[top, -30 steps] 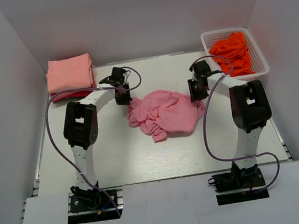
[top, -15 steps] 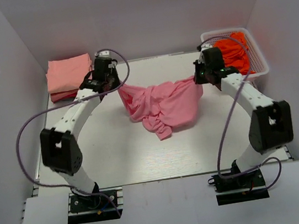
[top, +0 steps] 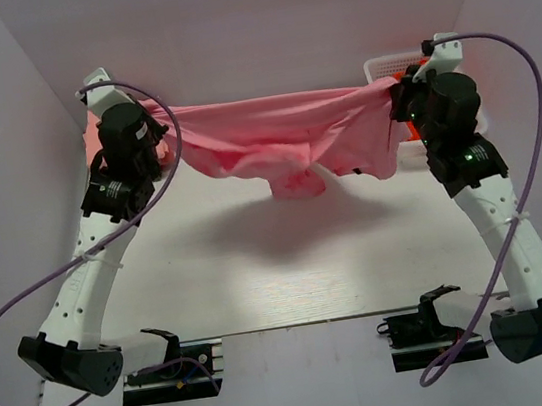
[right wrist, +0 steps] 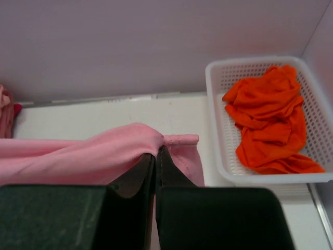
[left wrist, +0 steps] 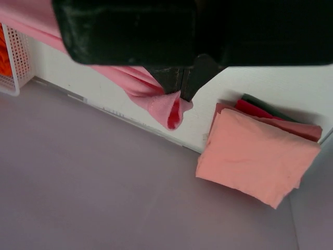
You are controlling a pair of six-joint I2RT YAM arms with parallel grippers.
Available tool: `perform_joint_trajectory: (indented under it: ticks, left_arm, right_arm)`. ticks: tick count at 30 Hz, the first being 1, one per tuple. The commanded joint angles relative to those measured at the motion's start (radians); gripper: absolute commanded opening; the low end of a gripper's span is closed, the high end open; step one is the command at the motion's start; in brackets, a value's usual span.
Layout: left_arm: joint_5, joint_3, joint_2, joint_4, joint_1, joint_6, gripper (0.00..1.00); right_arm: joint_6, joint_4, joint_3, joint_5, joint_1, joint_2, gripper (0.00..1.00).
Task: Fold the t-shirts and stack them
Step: Flatten out the tshirt
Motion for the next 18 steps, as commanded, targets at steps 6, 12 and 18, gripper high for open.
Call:
perform_joint_trajectory:
  ticks: [6, 12, 18]
  left_arm:
    - [-0.130, 0.039, -0.219, 0.042, 0.012, 0.071, 0.00]
    - [-0.042, 0.015, -0.387, 0.080, 0.012, 0.102, 0.00]
    - [0.081, 0.039, -0.470, 0.030, 0.012, 0.113, 0.00]
  right_arm:
    - [-0.119, 0.040, 0.149, 0.000, -0.012, -0.178, 0.00]
    - [-0.145, 0.032, 0.189, -0.162, -0.011, -0.293, 0.00]
    - [-0.144, 0.021, 0.212, -0.302, -0.011, -0.376, 0.00]
